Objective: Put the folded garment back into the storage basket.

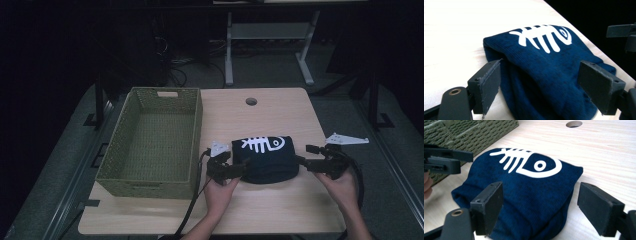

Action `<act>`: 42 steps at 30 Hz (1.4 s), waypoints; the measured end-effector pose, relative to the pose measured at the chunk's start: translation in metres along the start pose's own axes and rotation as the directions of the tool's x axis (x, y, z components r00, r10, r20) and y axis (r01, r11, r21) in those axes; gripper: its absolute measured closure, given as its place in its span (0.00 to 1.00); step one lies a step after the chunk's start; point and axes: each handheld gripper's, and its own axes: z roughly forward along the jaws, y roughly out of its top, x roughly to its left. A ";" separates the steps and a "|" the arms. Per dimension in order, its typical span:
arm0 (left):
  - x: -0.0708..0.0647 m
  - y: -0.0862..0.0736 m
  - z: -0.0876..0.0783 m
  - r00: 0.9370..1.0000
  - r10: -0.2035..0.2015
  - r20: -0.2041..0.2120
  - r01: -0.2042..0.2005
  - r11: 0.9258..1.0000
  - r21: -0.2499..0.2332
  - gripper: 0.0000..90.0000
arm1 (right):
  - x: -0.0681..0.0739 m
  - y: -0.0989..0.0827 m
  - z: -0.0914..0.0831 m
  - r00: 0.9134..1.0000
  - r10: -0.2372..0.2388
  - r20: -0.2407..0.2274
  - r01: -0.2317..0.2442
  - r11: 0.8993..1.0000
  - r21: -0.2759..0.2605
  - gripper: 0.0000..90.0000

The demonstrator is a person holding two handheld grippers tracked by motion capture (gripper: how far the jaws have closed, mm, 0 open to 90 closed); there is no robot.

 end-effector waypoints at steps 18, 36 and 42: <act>0.021 0.009 0.036 0.990 -0.137 -0.035 0.140 0.984 0.110 0.25 | -0.035 0.000 0.044 0.994 0.111 0.017 -0.113 0.987 0.111 0.26; 0.021 0.005 0.048 0.984 -0.178 -0.003 0.176 0.973 0.147 0.59 | -0.028 -0.015 0.063 0.991 0.135 -0.007 -0.132 0.979 0.157 0.65; 0.023 0.008 0.047 0.978 -0.208 0.030 0.202 0.969 0.144 0.71 | -0.026 -0.016 0.061 0.985 0.168 -0.044 -0.160 0.976 0.146 0.78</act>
